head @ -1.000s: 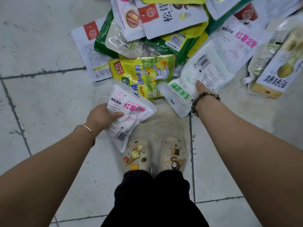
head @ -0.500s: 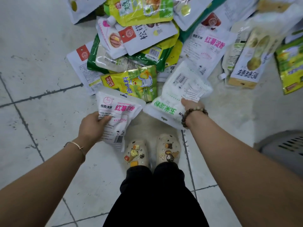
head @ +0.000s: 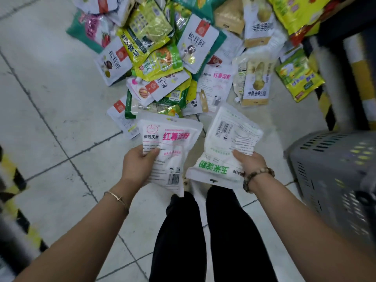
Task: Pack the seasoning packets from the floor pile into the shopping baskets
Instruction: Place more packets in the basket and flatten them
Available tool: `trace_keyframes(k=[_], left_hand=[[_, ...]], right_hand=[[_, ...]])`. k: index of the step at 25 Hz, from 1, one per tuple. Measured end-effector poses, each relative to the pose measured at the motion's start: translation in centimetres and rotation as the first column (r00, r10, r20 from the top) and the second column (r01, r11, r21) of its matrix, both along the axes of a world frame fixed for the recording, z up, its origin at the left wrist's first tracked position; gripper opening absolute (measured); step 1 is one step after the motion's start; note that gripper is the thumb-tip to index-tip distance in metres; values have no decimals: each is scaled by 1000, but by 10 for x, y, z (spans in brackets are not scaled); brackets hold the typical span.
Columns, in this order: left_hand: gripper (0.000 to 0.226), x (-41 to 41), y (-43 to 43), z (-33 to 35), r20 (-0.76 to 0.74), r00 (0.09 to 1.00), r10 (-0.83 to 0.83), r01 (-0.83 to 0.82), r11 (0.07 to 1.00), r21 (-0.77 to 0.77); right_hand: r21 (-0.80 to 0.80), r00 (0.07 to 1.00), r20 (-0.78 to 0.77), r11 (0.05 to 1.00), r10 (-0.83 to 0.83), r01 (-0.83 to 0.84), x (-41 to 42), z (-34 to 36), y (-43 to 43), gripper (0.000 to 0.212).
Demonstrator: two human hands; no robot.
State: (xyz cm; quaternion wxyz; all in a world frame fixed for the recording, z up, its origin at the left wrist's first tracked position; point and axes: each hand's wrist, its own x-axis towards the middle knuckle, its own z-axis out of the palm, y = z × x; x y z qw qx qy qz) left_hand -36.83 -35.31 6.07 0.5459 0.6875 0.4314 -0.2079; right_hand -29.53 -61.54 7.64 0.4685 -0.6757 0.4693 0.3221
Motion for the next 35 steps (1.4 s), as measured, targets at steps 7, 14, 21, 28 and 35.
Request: trace_keyframes(k=[7, 14, 21, 28, 35], left_hand=[[17, 33, -56, 97, 117, 987, -109, 106, 994, 24], [10, 54, -176, 143, 229, 917, -326, 322, 945, 53], [19, 75, -349, 156, 278, 857, -435, 464, 884, -48], [22, 95, -500, 146, 292, 792, -537, 568, 823, -27], [15, 128, -581, 88, 156, 554, -818, 770, 574, 277]], right_hand=[[-37, 982, 152, 993, -108, 115, -17, 92, -58, 13], [-75, 899, 312, 936, -306, 345, -49, 141, -165, 8], [-106, 803, 367, 836, -470, 538, -83, 159, -321, 63], [-181, 727, 414, 733, -548, 656, -107, 151, -453, 51], [-223, 701, 307, 668, -643, 710, -105, 93, -518, 10]])
